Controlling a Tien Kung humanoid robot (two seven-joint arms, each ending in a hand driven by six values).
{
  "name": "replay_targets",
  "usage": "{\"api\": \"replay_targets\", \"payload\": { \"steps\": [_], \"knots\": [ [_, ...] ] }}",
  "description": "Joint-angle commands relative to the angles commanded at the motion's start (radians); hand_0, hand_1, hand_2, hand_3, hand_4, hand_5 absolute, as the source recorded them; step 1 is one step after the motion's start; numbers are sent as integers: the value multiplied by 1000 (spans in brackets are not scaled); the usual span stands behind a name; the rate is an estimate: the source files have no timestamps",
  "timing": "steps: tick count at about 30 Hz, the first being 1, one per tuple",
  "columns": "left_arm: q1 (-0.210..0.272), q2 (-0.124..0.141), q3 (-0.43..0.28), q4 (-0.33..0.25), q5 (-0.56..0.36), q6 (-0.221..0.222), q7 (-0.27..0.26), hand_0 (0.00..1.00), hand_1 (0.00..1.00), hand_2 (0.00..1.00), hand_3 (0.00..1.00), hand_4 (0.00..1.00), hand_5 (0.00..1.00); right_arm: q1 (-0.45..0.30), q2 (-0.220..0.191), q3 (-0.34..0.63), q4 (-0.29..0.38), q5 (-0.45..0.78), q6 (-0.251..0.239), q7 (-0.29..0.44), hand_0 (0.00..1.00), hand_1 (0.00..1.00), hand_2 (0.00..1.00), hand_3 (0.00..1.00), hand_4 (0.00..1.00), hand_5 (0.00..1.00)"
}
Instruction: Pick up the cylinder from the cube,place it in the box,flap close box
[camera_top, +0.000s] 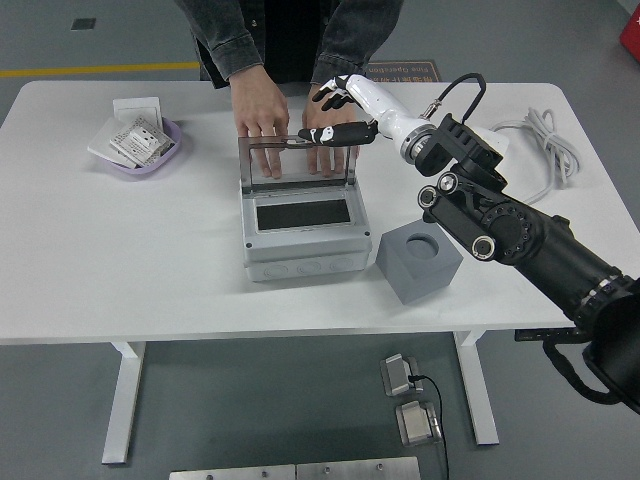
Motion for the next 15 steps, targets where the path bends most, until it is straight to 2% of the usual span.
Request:
{"api": "replay_targets", "payload": {
  "steps": [4, 8, 15],
  "knots": [
    [1, -2, 2, 0, -1, -1, -1, 711, 710, 620, 715, 774, 563, -15, 0, -4, -24, 3, -3, 5, 792, 699, 678, 715, 930, 478],
    [1, -4, 5, 0, -3, -1, -2, 711, 710, 620, 715, 774, 563, -33, -7, -5, -18, -2, -5, 6, 792, 699, 678, 715, 930, 478],
    [5, -8, 9, 0, -6, 0, -5, 710, 711, 619, 715, 774, 564, -58, -36, -10, 46, -25, -13, -2, 788, 693, 673, 715, 922, 487]
  ]
}}
